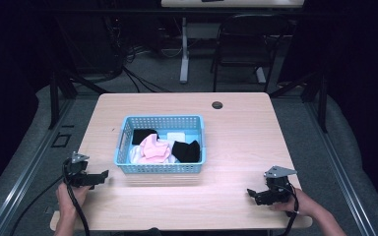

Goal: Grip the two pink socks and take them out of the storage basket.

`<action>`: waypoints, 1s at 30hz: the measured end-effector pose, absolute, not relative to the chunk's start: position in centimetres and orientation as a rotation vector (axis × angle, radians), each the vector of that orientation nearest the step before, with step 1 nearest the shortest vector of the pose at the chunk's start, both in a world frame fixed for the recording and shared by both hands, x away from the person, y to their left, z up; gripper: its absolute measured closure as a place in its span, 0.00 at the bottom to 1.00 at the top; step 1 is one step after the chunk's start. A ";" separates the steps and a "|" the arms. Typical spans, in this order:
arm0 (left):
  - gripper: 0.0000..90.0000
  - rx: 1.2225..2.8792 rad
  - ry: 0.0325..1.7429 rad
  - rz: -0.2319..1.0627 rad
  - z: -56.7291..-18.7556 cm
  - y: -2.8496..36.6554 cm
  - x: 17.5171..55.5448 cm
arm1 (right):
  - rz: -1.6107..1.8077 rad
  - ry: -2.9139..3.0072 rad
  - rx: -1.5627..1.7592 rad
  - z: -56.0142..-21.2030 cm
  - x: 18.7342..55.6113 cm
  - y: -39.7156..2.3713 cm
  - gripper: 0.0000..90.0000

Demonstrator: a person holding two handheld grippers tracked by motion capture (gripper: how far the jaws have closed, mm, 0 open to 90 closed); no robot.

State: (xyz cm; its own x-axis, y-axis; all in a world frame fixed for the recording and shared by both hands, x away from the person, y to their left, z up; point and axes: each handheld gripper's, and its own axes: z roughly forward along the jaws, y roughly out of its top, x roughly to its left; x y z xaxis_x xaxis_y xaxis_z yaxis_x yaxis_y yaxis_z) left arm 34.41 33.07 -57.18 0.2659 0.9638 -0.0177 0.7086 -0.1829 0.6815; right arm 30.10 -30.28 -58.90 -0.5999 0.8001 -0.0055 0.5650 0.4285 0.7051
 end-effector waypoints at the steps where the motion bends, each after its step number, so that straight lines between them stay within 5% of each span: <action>1: 0.00 1.950 1.514 0.575 -56.9 33.2 34.4 | 0.964 2.347 1.170 -58.9 30.1 -30.3 0.00; 30: 0.00 1.965 1.482 0.535 -48.3 31.3 35.0 | 0.965 2.345 1.169 -58.9 30.1 -30.3 0.00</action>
